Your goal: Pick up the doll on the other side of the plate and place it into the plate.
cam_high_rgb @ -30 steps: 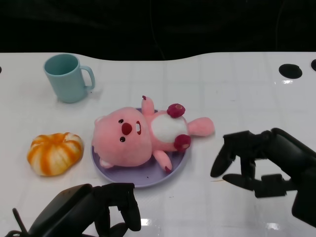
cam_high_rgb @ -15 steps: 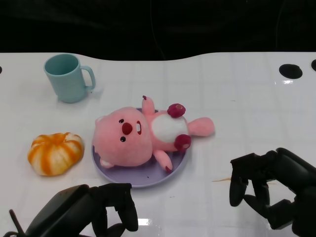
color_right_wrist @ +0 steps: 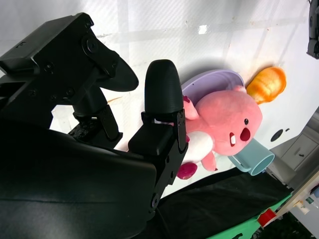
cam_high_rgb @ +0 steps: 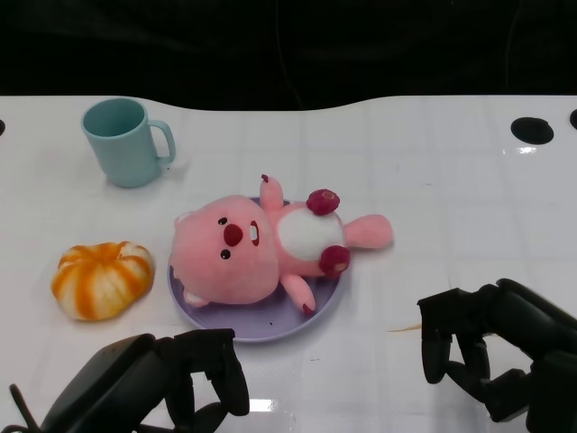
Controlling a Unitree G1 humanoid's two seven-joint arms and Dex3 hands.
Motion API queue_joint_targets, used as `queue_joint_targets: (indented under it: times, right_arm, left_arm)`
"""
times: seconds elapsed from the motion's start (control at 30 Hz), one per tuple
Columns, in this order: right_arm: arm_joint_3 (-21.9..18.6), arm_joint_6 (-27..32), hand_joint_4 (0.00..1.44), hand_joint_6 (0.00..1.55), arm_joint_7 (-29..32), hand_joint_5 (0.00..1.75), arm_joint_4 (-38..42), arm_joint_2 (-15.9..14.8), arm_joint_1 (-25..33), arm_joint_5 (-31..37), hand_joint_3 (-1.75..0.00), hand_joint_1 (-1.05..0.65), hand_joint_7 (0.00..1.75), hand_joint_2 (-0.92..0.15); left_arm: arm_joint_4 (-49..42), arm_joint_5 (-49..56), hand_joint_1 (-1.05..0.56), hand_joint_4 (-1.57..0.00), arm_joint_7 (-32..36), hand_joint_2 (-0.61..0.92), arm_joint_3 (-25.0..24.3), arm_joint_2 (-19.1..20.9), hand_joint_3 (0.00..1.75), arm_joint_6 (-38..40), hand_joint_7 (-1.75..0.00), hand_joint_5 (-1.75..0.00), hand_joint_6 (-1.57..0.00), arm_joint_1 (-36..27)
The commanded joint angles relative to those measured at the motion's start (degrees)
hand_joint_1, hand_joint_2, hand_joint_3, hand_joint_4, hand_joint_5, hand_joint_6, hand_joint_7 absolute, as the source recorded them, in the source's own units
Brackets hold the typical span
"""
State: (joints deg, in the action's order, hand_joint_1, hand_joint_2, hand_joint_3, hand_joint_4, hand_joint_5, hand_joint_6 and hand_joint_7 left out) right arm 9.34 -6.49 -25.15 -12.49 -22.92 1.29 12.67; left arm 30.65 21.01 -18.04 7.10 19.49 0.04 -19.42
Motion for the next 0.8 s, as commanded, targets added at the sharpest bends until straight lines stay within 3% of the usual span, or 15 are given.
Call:
queue_joint_targets:
  times: [0.03, 0.8]
  right_arm:
    - [0.09, -1.09, 0.88, 0.79, 0.41, 1.75, 0.73, -0.40, -0.56, 0.02, -1.36, -0.09, 1.49, -0.32]
    - [-0.10, -1.27, 0.86, 0.79, -1.52, 1.75, 0.91, -1.22, -1.82, -1.37, -1.35, -0.06, 1.44, -0.32]
  left_arm:
    - [-0.84, -0.05, -0.18, -0.66, 1.15, 0.62, -0.53, 0.35, 0.99, -1.06, -1.32, -1.65, -0.67, -0.38]
    - [-1.42, -2.03, -0.15, -0.65, 1.52, 0.58, -0.80, -0.05, 1.06, -2.20, -1.36, -1.62, -0.66, -0.43]
